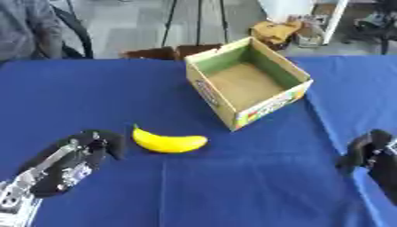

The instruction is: Pick up objects on the table and place them in the box.

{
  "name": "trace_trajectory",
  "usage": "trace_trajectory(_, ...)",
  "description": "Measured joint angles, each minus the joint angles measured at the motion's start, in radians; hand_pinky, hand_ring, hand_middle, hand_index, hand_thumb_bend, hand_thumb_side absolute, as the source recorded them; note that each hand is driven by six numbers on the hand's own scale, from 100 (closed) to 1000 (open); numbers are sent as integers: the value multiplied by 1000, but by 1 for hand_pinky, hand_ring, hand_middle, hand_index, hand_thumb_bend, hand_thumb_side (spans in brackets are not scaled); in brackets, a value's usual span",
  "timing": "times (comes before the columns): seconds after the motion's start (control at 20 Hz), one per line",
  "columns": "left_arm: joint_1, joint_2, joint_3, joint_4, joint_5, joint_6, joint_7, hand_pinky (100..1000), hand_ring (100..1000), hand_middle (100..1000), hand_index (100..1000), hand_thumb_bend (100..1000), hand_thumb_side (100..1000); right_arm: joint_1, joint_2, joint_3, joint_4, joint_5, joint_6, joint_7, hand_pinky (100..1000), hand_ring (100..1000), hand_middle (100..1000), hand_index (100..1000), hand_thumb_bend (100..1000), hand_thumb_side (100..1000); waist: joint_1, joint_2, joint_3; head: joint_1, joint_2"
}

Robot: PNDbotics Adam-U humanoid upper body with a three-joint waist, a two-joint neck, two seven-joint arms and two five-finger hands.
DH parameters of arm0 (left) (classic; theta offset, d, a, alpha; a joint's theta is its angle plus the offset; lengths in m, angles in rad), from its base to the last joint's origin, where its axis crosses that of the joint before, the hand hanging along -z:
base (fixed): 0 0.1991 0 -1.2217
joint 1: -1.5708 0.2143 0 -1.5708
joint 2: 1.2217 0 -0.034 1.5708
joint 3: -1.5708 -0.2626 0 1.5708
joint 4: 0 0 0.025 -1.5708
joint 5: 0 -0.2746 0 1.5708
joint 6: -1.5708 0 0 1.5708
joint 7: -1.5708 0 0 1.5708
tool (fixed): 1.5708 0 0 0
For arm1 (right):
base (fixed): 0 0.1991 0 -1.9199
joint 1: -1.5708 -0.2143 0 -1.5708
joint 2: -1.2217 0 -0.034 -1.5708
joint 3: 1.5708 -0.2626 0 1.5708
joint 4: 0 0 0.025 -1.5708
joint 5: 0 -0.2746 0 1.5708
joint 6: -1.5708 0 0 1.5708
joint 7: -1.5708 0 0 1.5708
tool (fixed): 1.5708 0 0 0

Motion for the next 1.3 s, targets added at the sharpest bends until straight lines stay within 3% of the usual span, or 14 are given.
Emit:
trace_trajectory(0.15, -3, 6, 1, -4, -8, -8, 0, 672, 661, 684, 843, 115, 751, 0, 0, 0, 0, 0, -1, 1, 510, 373, 329, 570, 100, 785, 2, 0, -2, 0, 0)
trace_trajectory(0.4, -29, 72, 22, -25, -56, -58, 27, 716, 737, 746, 868, 100, 755, 1, 0, 0, 0, 0, -1, 2, 510, 373, 329, 571, 100, 785, 6, -7, -3, -4, 0)
trace_trajectory(0.55, -60, 129, 35, -34, -101, -98, 51, 742, 763, 769, 881, 100, 625, 2, 0, 0, 0, 0, -1, 2, 511, 373, 329, 571, 100, 784, 7, -11, -7, -5, 0)
trace_trajectory(0.6, -73, 150, 38, -37, -116, -111, 57, 744, 765, 771, 882, 100, 619, 3, 0, 0, 0, 0, -1, 2, 511, 373, 329, 571, 100, 784, 7, -12, -7, -6, 0)
trace_trajectory(0.65, -84, 172, 39, -39, -133, -125, 64, 760, 775, 780, 886, 159, 555, 4, 0, 0, 0, 0, -2, 3, 511, 373, 329, 571, 100, 783, 9, -13, -8, -6, 0)
trace_trajectory(0.8, -130, 241, 40, -39, -181, -166, 82, 780, 789, 791, 893, 285, 498, 6, -1, 0, 0, 0, -2, 4, 511, 373, 329, 571, 100, 784, 12, -14, -13, -7, 0)
trace_trajectory(1.05, -226, 360, 5, 9, -260, -228, 115, 769, 774, 743, 878, 315, 630, 7, -1, 1, 0, 0, 1, 8, 511, 373, 329, 571, 100, 785, 15, -18, -24, -7, 0)
trace_trajectory(1.3, -347, 413, -72, 129, -344, -259, 138, 764, 767, 732, 865, 333, 672, 7, -1, 7, 0, 0, 5, 13, 511, 374, 329, 571, 100, 785, 18, -23, -39, 0, 0)
